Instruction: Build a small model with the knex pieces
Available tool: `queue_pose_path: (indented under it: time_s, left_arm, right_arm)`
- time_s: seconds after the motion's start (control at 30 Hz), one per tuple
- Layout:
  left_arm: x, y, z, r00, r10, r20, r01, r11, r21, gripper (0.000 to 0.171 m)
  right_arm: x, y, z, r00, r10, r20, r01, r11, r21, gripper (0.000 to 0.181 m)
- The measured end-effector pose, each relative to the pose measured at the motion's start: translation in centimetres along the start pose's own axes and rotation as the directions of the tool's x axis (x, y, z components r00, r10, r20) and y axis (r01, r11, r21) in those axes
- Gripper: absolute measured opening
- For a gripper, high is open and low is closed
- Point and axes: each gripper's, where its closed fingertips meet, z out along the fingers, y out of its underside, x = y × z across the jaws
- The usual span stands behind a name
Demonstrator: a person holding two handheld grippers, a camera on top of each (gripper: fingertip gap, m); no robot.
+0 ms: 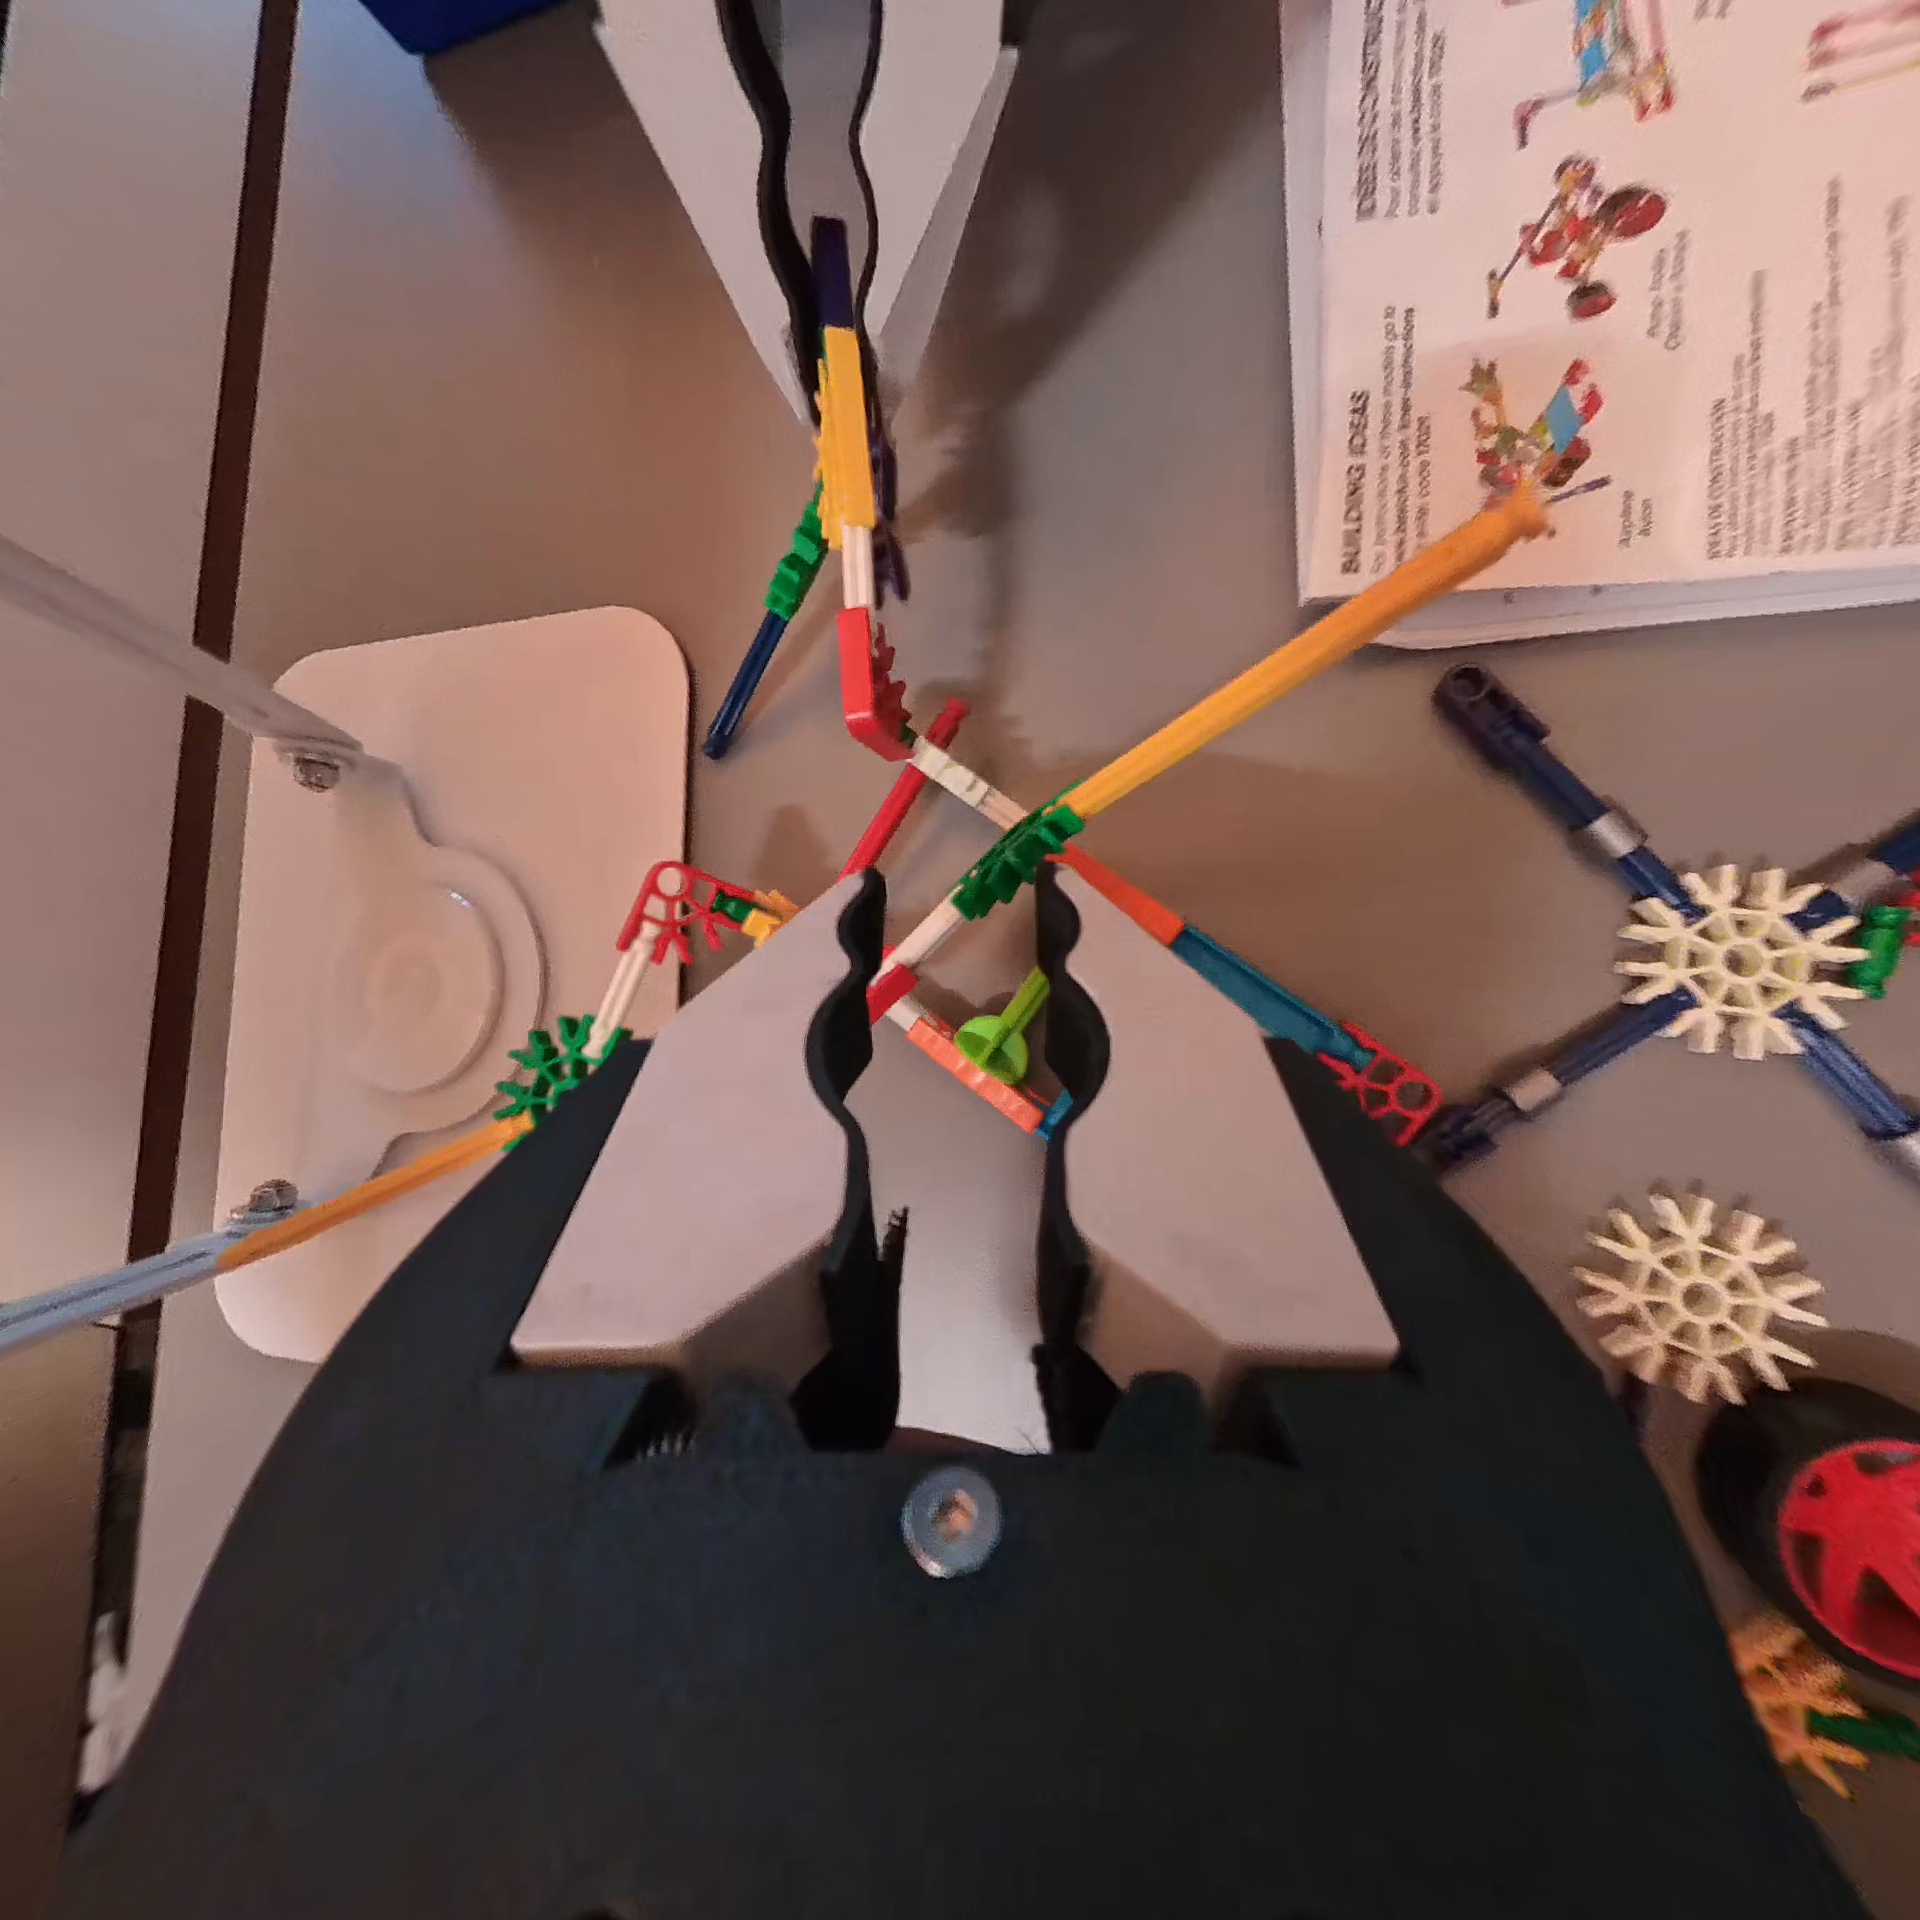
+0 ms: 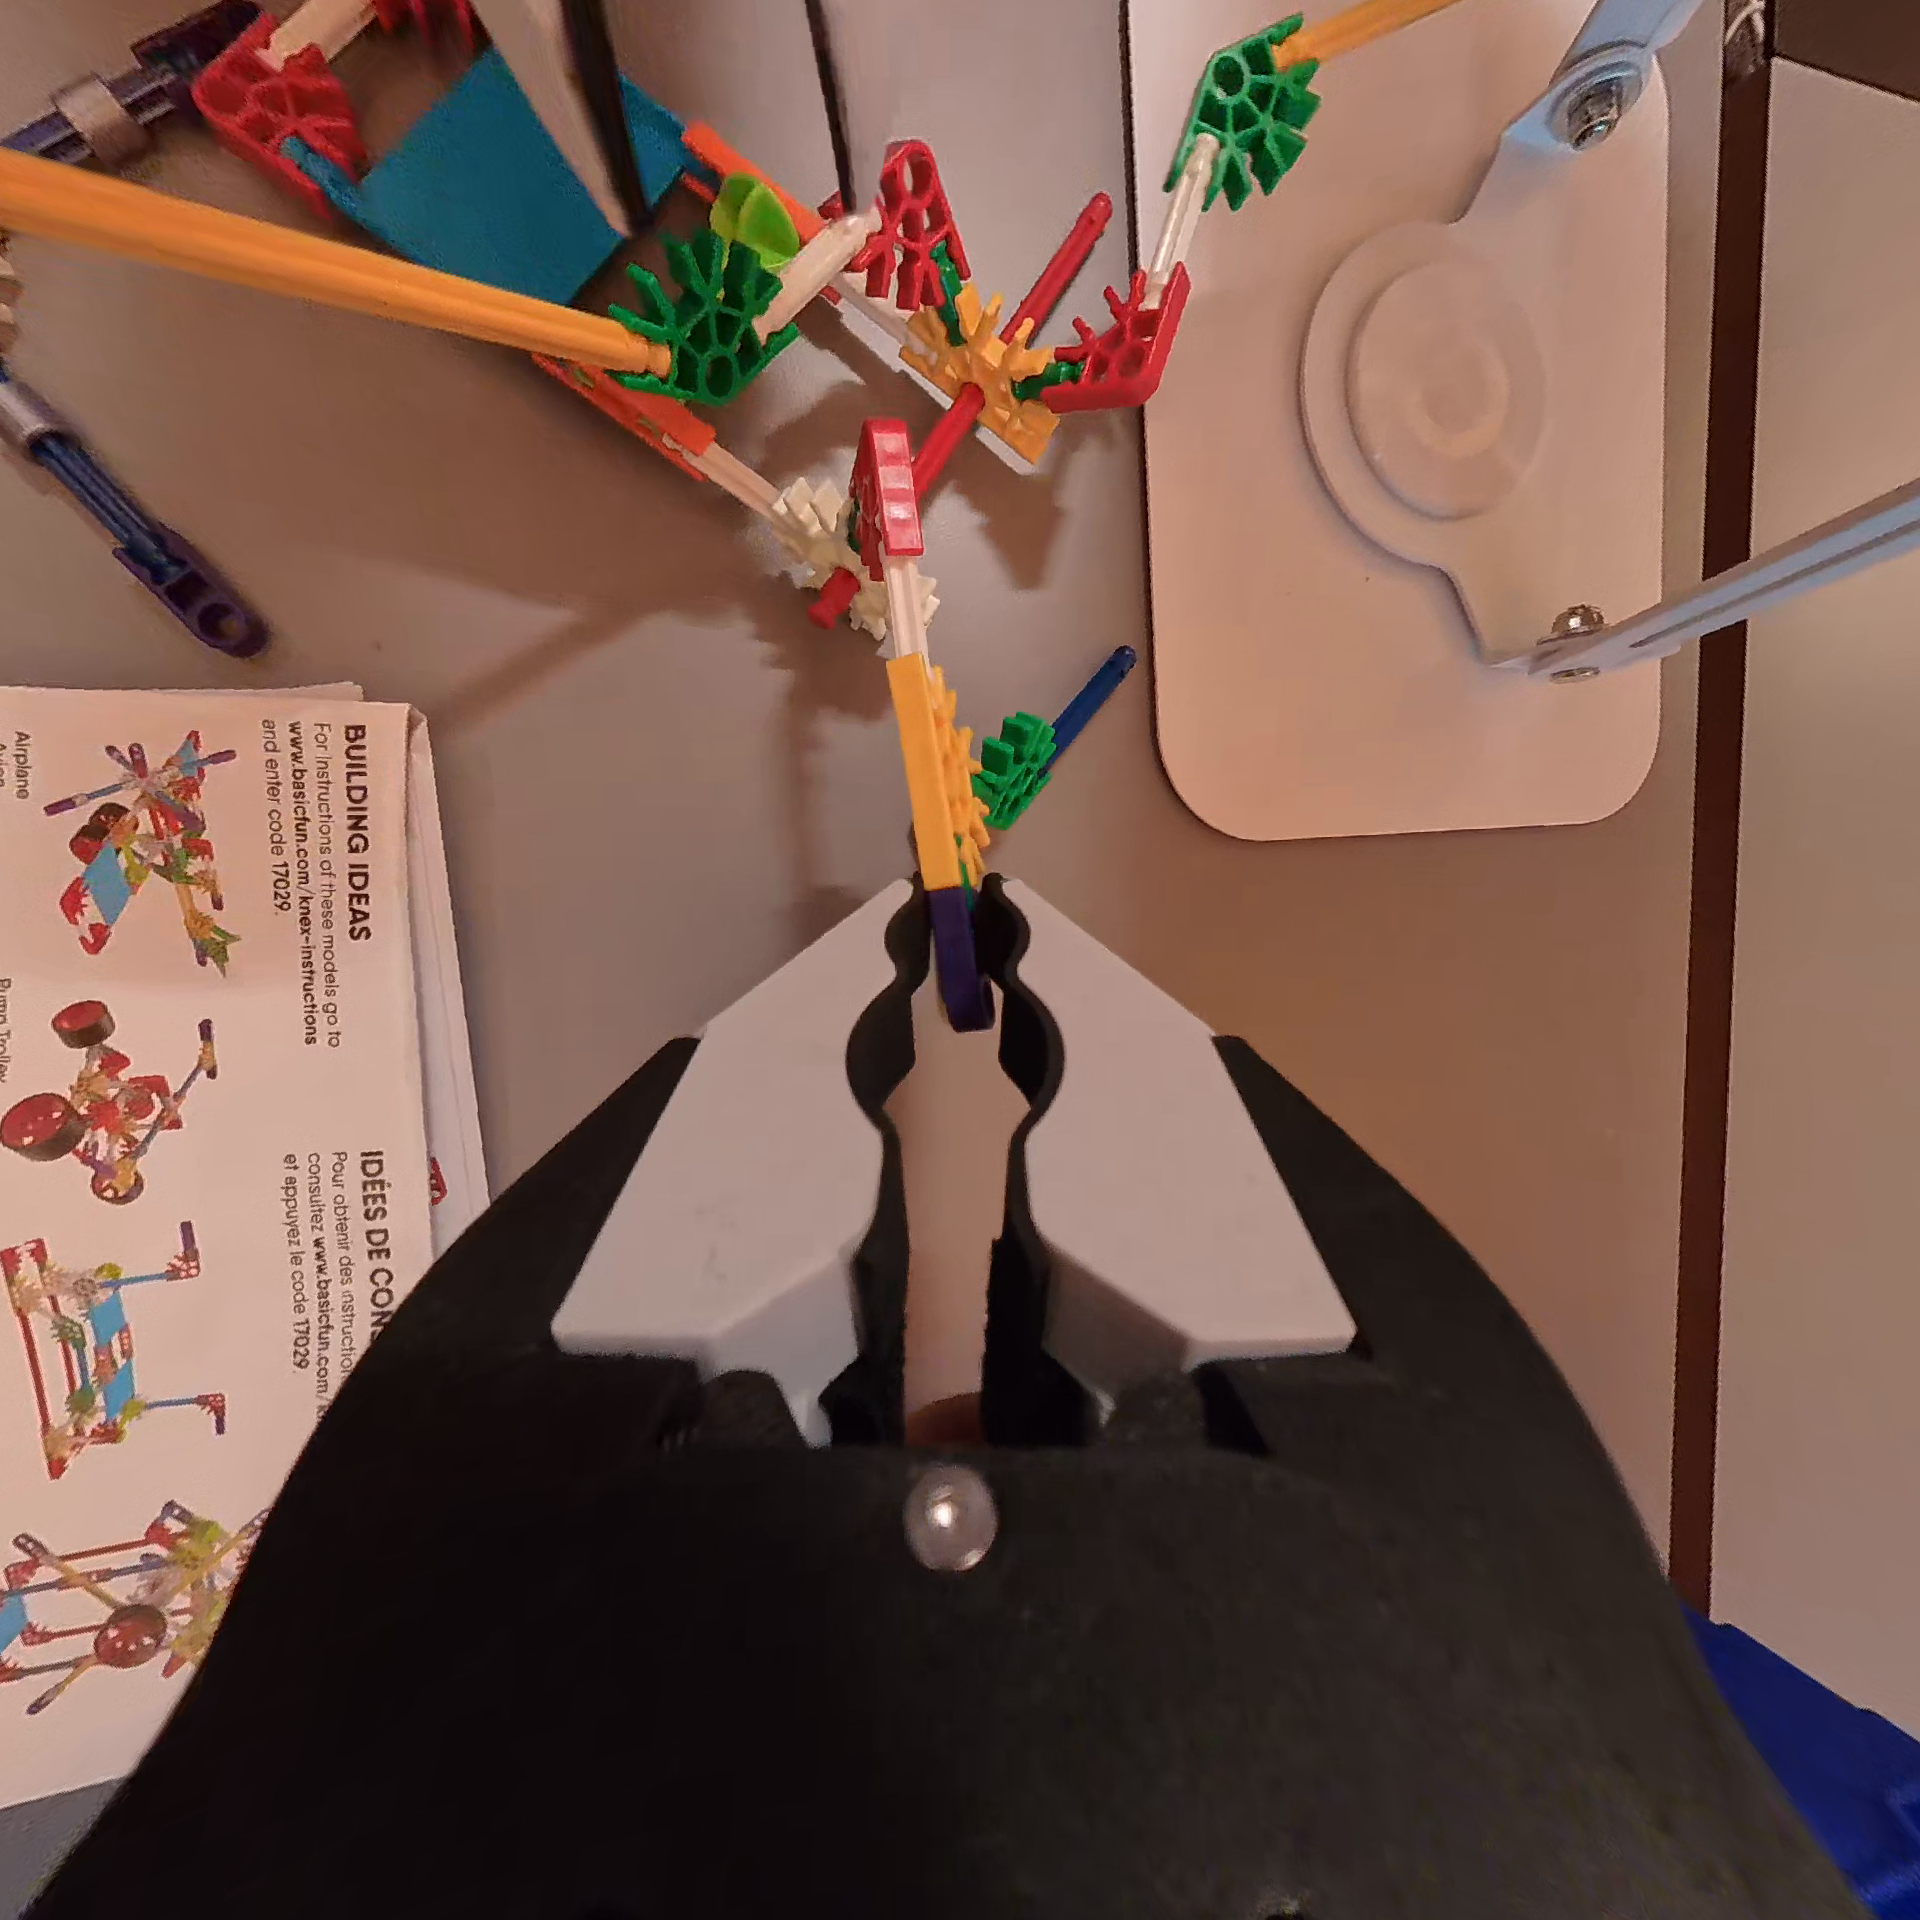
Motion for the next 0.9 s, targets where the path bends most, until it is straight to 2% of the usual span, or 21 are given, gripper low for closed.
queue_pose_path:
  time_s: [0.1, 0.33, 0.67, 0.9]
  left_arm:
    - [0.5, 0.4, 1.1, 0.998, 0.059, 0.01, -0.059, 0.997, -0.044, 0.014]
    - [0.1, 0.3, 1.1, 0.999, 0.044, 0.019, -0.044, 0.998, -0.037, 0.012]
    - [-0.3, -0.2, 0.7, 0.999, -0.041, -0.002, 0.042, 0.998, 0.043, 0.011]
    - [-2.3, -1.1, -0.1, 0.98, -0.199, 0.026, 0.194, 0.972, 0.135, 0.006]
  right_arm:
    - [-0.1, 0.1, 0.0, 1.0, -0.002, 0.006, 0.002, 1.0, -0.002, 0.007]
    - [-0.4, 0.3, -0.2, 1.0, -0.013, 0.02, 0.014, 1.0, -0.02, 0.005]
    - [-1.0, 0.3, -0.3, 0.999, -0.031, 0.037, 0.032, 0.999, -0.032, 0.005]
    - [-1.3, 0.2, -0.4, 0.998, -0.033, 0.048, 0.034, 0.999, -0.03, 0.005]
